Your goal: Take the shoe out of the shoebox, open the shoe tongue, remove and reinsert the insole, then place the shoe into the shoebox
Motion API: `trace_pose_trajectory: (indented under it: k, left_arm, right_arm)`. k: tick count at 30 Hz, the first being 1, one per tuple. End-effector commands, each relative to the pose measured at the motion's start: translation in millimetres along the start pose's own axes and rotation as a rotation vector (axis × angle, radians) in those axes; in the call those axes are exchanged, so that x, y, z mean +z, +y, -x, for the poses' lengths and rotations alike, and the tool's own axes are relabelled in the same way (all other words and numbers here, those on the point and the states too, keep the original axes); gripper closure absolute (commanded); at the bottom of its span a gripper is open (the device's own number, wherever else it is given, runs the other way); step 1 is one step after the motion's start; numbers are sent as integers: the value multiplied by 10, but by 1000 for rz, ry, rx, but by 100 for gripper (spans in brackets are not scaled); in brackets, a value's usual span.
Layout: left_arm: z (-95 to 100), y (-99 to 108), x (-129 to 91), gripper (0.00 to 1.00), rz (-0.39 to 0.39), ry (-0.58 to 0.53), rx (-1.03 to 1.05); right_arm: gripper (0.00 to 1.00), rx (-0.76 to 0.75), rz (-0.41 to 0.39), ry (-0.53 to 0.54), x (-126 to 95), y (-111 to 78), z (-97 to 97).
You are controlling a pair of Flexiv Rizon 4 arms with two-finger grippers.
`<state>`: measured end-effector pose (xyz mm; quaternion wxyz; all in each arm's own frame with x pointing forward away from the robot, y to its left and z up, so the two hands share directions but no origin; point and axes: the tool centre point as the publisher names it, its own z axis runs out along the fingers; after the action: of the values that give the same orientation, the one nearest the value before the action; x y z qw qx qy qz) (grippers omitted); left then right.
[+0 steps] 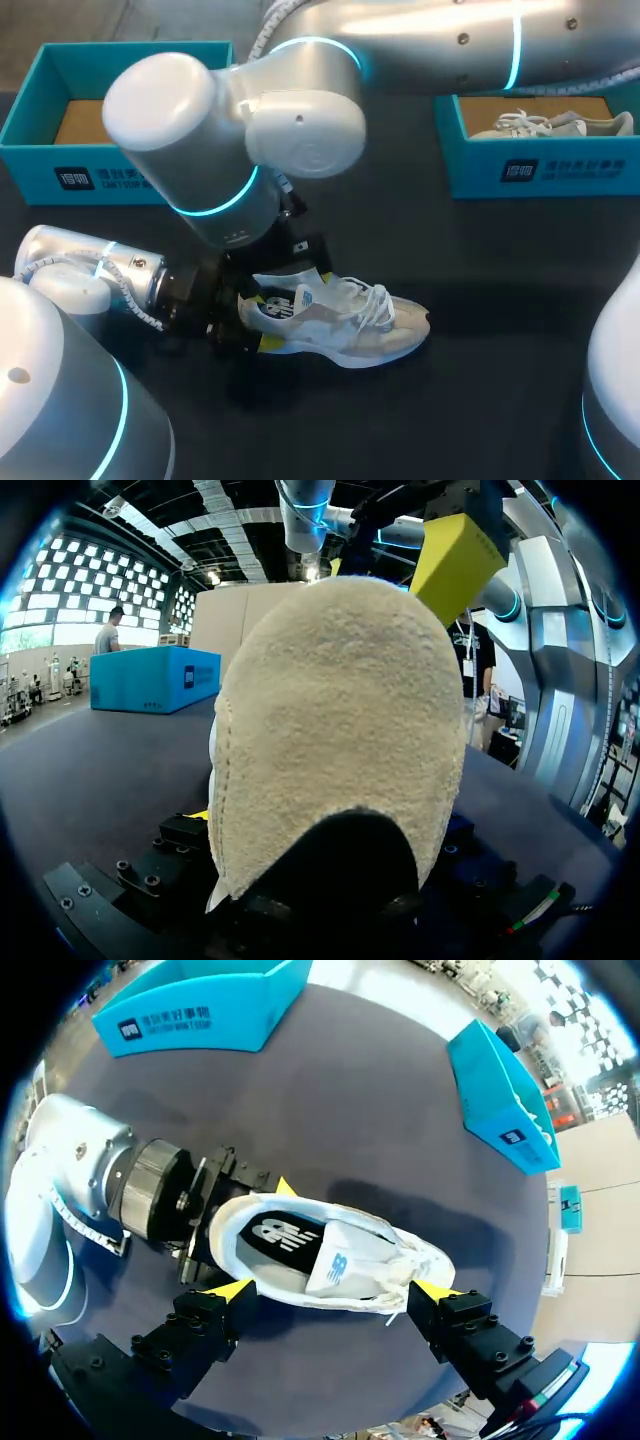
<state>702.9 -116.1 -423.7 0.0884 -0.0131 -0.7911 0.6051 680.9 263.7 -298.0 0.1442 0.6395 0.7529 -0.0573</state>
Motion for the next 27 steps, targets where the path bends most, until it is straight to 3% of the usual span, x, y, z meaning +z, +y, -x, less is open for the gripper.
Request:
trace_pose_trajectory:
  k: [1,13,27]
  left_arm:
    - [29,15,8,100,3,2,0]
    - [29,15,8,100,3,2,0]
    - [29,15,8,100,3,2,0]
  right_arm:
    - [0,881,12,-121,21,-53,-42]
    - [0,992,38,-101,174,4,57]
    - [0,1010,94,-115,333,77,151]
